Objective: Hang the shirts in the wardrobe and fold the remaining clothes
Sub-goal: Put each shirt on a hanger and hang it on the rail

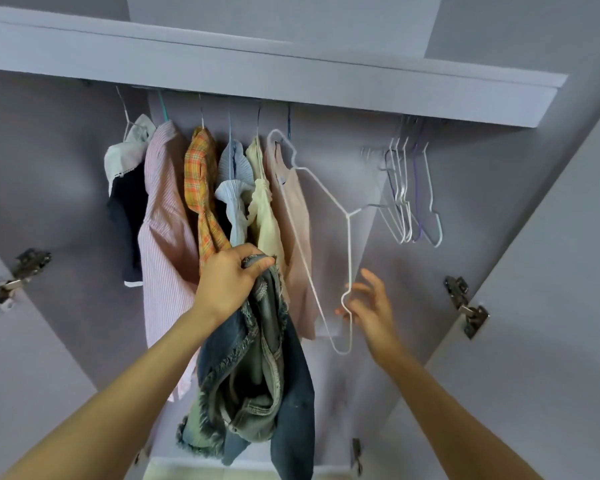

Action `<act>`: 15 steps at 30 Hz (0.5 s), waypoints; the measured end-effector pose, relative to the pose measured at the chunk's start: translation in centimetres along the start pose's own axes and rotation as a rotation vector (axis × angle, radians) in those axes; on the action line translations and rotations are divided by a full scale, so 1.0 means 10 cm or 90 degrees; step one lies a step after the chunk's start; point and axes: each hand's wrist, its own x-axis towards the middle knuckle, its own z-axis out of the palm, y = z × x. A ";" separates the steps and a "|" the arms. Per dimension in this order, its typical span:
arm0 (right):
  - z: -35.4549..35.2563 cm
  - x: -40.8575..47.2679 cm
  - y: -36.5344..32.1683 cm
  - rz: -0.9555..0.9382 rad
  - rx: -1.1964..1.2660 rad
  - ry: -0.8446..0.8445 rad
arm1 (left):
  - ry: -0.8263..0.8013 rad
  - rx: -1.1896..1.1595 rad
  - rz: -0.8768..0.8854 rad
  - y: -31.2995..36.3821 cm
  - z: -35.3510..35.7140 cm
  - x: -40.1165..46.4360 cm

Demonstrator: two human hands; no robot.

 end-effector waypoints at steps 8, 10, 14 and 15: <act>0.25 -0.36 0.20 0.001 -0.154 0.022 | 0.001 -0.012 -0.047 -0.19 -0.15 -0.25; 0.25 -0.39 0.14 -0.037 -0.151 0.028 | 0.013 -0.005 -0.054 -0.23 -0.20 -0.27; 0.27 -0.25 0.00 -0.066 -0.125 0.036 | 0.026 0.018 -0.073 -0.26 -0.27 -0.28; 0.26 -0.22 -0.01 -0.075 -0.145 0.042 | 0.027 0.023 -0.079 -0.26 -0.29 -0.29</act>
